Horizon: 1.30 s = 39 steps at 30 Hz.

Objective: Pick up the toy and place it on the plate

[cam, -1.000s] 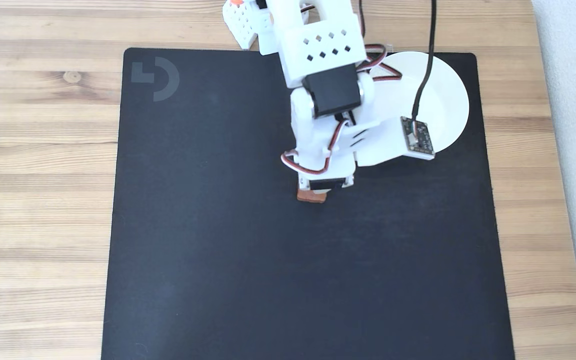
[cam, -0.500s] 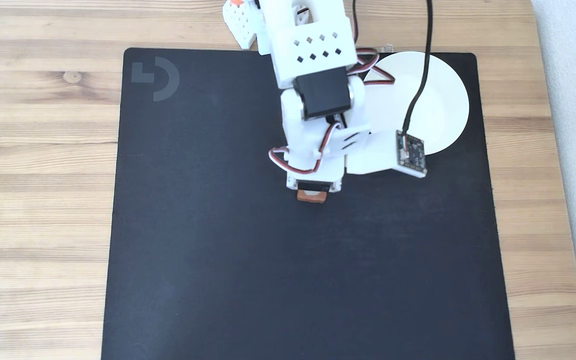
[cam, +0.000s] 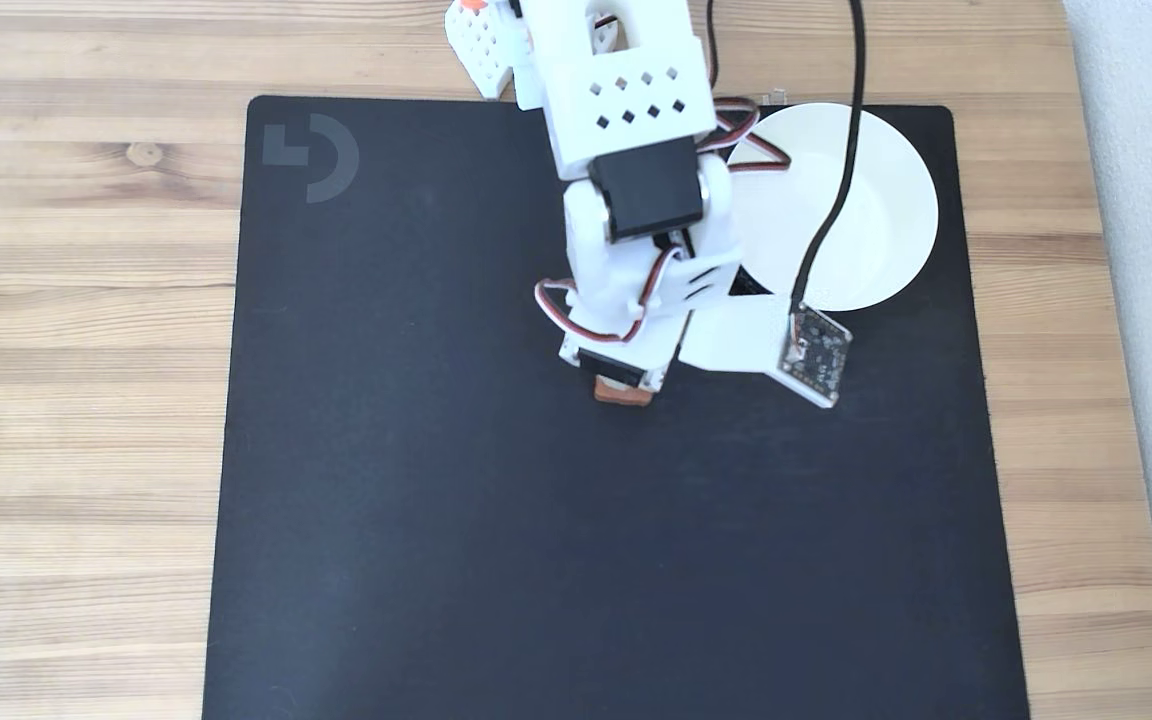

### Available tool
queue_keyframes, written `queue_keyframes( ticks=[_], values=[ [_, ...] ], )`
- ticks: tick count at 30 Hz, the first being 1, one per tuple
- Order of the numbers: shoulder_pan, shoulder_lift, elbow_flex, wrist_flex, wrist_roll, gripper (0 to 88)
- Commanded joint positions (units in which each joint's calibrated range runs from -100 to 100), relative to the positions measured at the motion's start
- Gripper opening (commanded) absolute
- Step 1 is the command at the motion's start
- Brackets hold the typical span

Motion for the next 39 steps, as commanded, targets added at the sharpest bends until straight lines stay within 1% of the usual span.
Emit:
queue_keyframes(
  ticks=[1,6,8,12,18,21,23,26,34,39],
  values=[
    [0.5,-0.1,-1.8,0.4,-0.1,2.6],
    [0.4,-0.1,-1.8,0.4,-0.2,2.7],
    [0.6,-0.1,-1.8,0.6,-0.1,7.4],
    [0.4,-0.1,-2.1,5.3,0.1,21.4],
    [0.7,-0.1,-2.3,7.9,-0.1,25.4],
    [0.5,-0.1,-2.6,10.6,0.3,31.6],
    [0.3,-0.1,-2.6,10.5,1.4,33.9],
    [0.0,-0.1,-3.4,9.5,1.5,35.6],
    [0.3,0.1,-4.3,9.0,1.4,35.6],
    [0.0,4.0,-4.4,6.9,1.4,35.6]
  ],
)
